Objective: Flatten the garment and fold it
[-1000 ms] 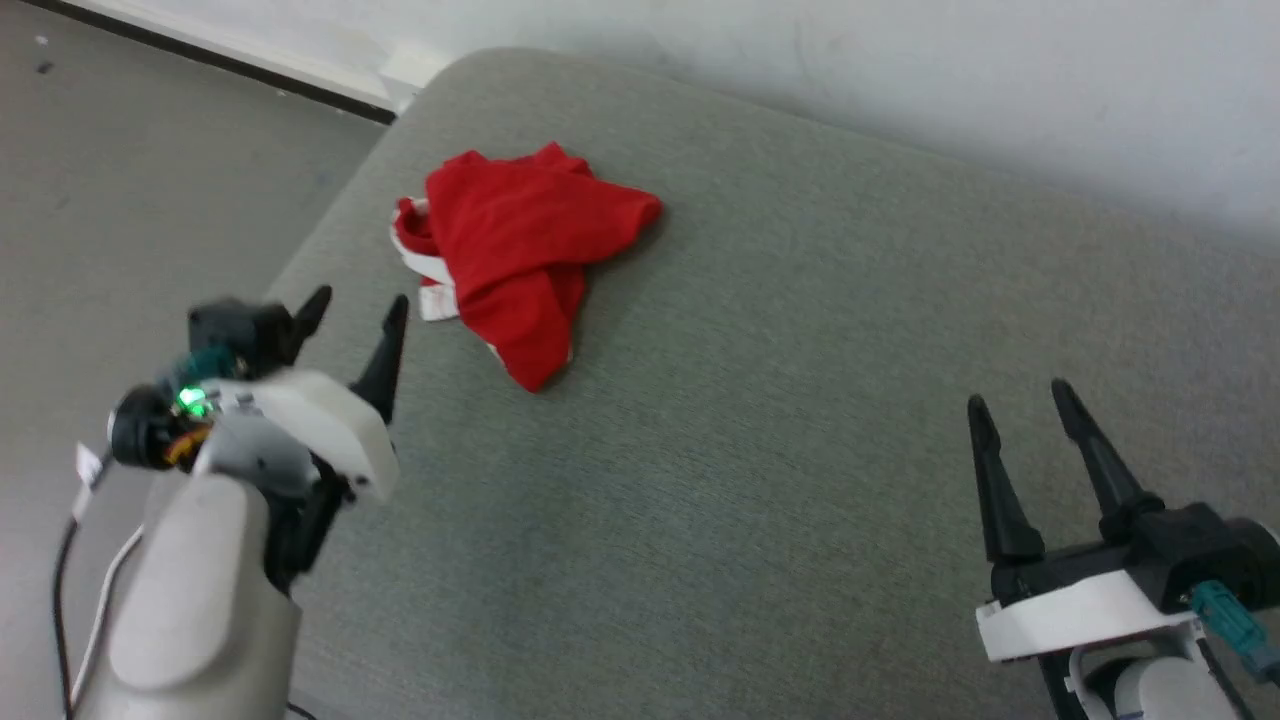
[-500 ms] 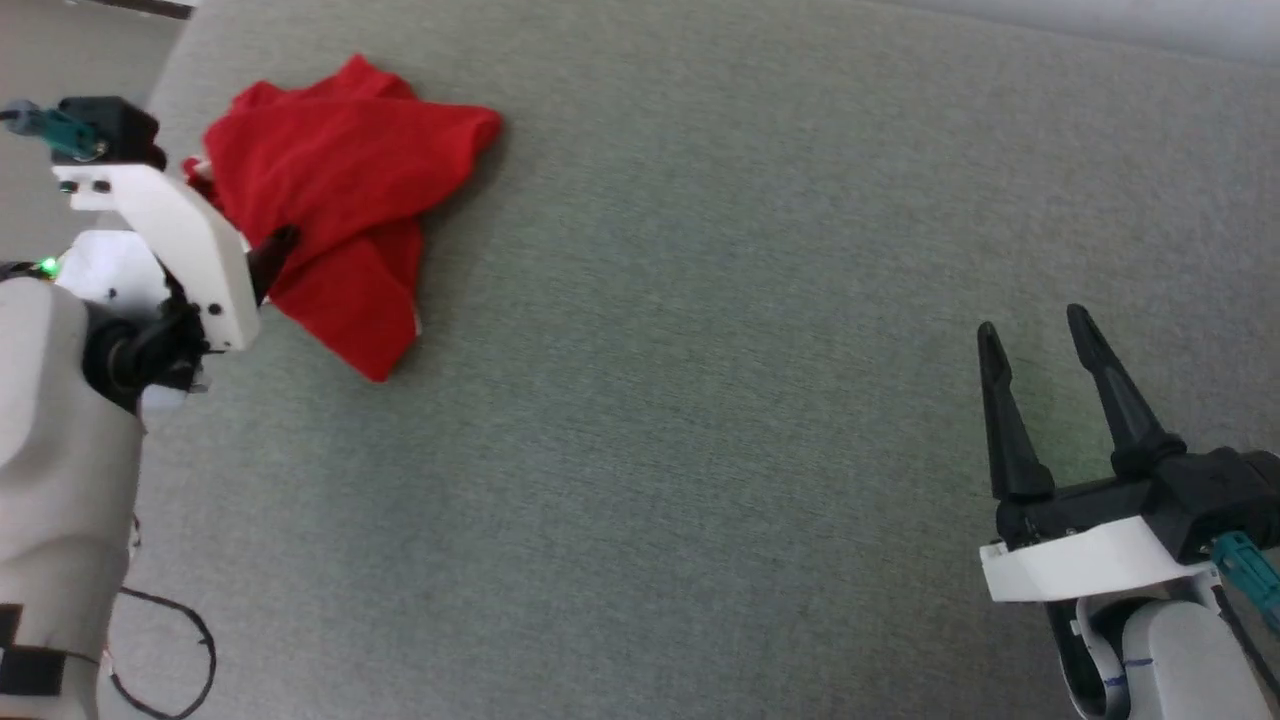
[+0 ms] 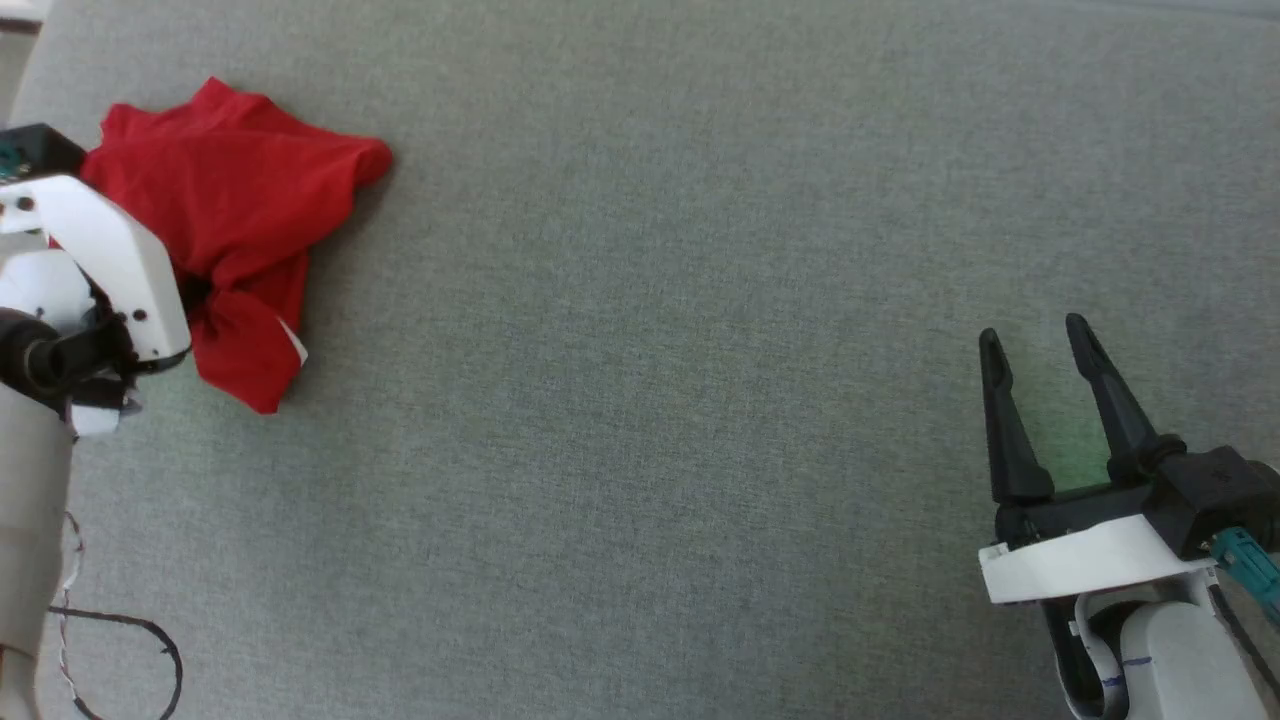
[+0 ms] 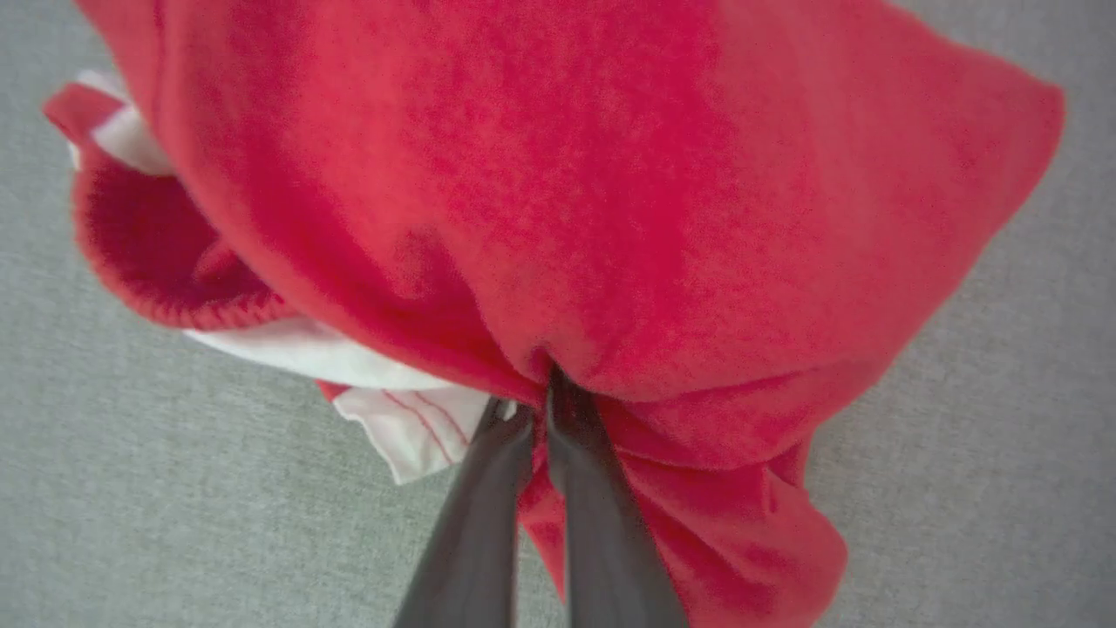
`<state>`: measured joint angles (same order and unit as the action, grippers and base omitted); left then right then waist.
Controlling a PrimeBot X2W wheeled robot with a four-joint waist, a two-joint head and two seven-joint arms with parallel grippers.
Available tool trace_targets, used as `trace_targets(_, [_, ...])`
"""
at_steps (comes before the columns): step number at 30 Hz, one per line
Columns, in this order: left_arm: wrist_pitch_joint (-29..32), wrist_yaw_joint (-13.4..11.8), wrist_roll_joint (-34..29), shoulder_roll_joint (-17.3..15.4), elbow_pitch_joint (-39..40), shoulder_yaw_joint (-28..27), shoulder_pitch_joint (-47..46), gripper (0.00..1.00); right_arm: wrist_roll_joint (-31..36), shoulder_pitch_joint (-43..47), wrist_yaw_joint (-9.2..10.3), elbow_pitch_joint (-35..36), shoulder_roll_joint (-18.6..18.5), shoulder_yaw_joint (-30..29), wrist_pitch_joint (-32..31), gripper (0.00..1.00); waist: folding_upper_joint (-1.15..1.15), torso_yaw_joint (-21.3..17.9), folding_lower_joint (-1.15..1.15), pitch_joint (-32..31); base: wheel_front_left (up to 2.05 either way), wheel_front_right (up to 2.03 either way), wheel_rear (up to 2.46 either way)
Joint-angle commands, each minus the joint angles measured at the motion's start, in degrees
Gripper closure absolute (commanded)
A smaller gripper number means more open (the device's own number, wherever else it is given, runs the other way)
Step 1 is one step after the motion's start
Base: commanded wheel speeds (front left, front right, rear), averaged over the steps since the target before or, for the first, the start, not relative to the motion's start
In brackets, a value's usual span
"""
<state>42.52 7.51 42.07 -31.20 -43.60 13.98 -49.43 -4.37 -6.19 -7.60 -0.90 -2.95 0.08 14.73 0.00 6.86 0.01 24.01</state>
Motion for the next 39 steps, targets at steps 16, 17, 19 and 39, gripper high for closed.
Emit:
trace_targets(16, [-31.91,-0.03,-4.84,-8.71,15.59,7.23,2.27,1.00,-1.68,4.00,0.11,-3.08,0.07,-3.31,0.27,0.00,0.00,-1.85,-0.01,-19.42,0.00,0.00,0.00])
trace_targets(17, [-32.88,-0.03,-5.10,-8.58,16.91,7.80,2.57,1.00,-1.68,4.40,0.11,-3.07,0.07,-3.55,0.27,0.00,0.00,-2.20,-0.01,-20.28,0.00,0.00,0.00])
trace_targets(19, [-34.43,-0.03,-5.19,-7.83,19.37,8.41,3.34,1.00,-1.66,4.97,0.11,-3.26,0.07,-3.77,0.27,0.00,0.00,-3.22,-0.01,-21.97,0.00,0.00,0.00])
trace_targets(39, [-44.26,-7.34,-8.13,12.96,26.37,21.63,19.72,1.00,-2.84,5.91,0.11,-3.34,0.07,-0.31,0.27,0.00,0.00,-22.01,-0.01,-20.72,0.00,0.00,0.00])
